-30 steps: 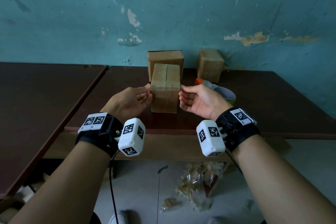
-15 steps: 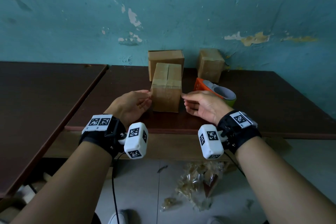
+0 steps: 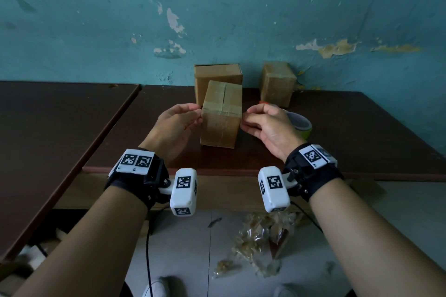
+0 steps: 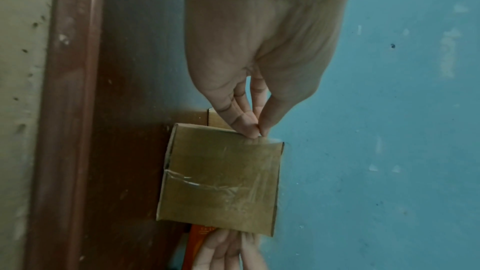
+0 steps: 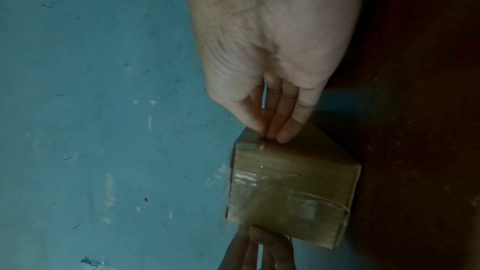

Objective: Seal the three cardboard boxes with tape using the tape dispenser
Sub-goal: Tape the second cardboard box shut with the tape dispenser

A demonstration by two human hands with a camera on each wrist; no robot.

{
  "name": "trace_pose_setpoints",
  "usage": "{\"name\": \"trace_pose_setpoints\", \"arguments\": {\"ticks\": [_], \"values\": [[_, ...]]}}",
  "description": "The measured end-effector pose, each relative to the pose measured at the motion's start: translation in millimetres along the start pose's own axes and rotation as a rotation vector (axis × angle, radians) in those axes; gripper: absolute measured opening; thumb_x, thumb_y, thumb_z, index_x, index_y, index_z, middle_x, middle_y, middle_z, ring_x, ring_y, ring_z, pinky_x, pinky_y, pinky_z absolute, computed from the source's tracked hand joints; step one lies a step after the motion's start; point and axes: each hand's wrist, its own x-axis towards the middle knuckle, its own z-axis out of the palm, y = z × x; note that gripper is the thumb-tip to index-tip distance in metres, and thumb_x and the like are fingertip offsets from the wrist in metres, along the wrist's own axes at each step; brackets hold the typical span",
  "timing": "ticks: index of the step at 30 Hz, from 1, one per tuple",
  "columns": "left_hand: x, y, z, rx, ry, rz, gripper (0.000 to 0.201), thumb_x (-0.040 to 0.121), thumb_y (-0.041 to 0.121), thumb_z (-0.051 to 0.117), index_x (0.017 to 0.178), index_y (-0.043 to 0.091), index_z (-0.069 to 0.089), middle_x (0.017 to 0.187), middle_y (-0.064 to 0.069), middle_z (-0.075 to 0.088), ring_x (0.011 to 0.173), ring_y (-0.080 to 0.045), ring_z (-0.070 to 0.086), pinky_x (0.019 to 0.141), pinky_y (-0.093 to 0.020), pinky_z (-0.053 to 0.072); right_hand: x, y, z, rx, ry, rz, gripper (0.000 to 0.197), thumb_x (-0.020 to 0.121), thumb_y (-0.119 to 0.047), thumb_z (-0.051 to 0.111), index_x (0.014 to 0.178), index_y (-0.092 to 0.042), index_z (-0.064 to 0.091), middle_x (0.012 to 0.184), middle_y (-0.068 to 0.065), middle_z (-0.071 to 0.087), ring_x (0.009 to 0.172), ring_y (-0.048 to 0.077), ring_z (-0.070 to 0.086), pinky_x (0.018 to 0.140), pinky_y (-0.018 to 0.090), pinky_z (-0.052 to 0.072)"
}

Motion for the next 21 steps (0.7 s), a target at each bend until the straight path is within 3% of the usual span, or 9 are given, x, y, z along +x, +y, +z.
{"name": "trace_pose_setpoints", "arguments": {"ticks": [6,10,13,15,21], "values": [[-2.7,7.5,-1.0,0.201,0.031,0.071,0.02,0.1,0.0,0.066,0.12,0.002,0.066,0.115,-0.016,0.075,0.107,-0.028,0.074,0.094,-0.036,0.061,-0.5,-2.6,-2.6,-0.183,-0.007,-0.089,0.019,0.092,0.01,0.07,0.102,-0.006,0.066,0.112,0.018,0.072,0.11,0.03,0.073,0.093,0.042,0.063],[-1.5,12.0,-4.0,0.333,0.055,0.25,0.022,0.099,-0.002,0.069,0.118,0.007,0.073,0.101,-0.002,0.079,0.1,-0.015,0.076,0.086,-0.024,0.061,2.0,-9.4,-6.4,-0.326,-0.016,-0.297,0.032,0.088,0.012,0.072,0.111,-0.01,0.073,0.118,0.006,0.076,0.115,0.019,0.072,0.106,0.039,0.057],[-2.1,11.3,-7.7,0.426,-0.032,0.325,0.031,0.1,0.0,0.068,0.128,0.012,0.075,0.119,-0.002,0.079,0.114,-0.015,0.075,0.095,-0.027,0.06,1.9,-13.1,-13.0,-0.41,-0.127,-0.326,0.044,0.089,0.01,0.072,0.125,-0.015,0.075,0.134,-0.002,0.073,0.13,0.01,0.064,0.116,0.032,0.047],[-4.4,9.5,-8.4,0.466,-0.087,0.348,0.035,0.1,-0.002,0.067,0.133,0.009,0.072,0.127,-0.004,0.076,0.117,-0.015,0.073,0.095,-0.025,0.06,1.9,-13.4,-16.1,-0.442,-0.189,-0.321,0.044,0.089,0.01,0.073,0.124,-0.016,0.077,0.142,-0.002,0.068,0.135,0.006,0.06,0.119,0.03,0.043],[-0.5,4.8,-14.6,0.516,-0.159,0.368,0.038,0.099,-0.006,0.066,0.135,0.005,0.07,0.142,-0.006,0.067,0.126,-0.016,0.068,0.103,-0.032,0.058,2.5,-9.6,-20.9,-0.439,-0.231,-0.308,0.043,0.089,0.009,0.075,0.127,-0.011,0.076,0.151,0.003,0.061,0.137,0.004,0.057,0.123,0.036,0.041]]}}
